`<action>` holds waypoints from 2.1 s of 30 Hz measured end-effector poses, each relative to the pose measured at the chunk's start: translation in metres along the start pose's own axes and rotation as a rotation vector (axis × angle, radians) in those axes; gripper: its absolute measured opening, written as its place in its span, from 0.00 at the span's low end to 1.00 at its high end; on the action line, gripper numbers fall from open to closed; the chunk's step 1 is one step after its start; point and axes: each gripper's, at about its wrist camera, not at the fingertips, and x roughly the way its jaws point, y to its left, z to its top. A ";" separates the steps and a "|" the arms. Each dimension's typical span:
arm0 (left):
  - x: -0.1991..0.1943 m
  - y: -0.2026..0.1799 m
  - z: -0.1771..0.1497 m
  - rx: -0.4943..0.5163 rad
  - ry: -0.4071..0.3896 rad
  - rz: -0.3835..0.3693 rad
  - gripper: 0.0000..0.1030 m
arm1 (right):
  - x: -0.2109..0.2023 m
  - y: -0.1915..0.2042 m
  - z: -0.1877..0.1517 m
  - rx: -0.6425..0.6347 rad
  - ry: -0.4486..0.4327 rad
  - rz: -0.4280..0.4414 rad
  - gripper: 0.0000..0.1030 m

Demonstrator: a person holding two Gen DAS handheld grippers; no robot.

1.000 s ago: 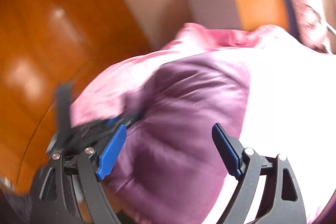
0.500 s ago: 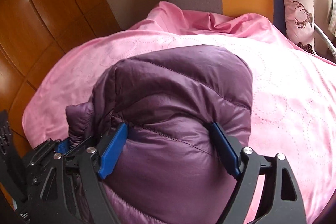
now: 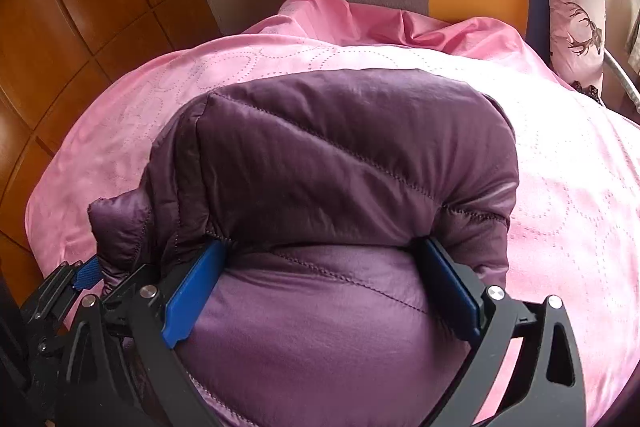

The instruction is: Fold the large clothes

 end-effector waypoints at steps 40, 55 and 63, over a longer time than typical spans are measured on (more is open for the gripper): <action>0.060 -0.171 0.035 0.073 0.152 -0.553 0.52 | -0.152 -0.242 -0.093 0.318 -0.253 0.235 0.61; 0.053 -0.234 0.021 0.224 0.053 -0.305 0.58 | -0.172 -0.237 -0.093 0.364 -0.263 -0.245 0.85; 0.082 -0.217 0.015 0.164 0.136 -0.280 0.70 | -0.082 -0.193 -0.043 0.255 -0.171 -0.392 0.80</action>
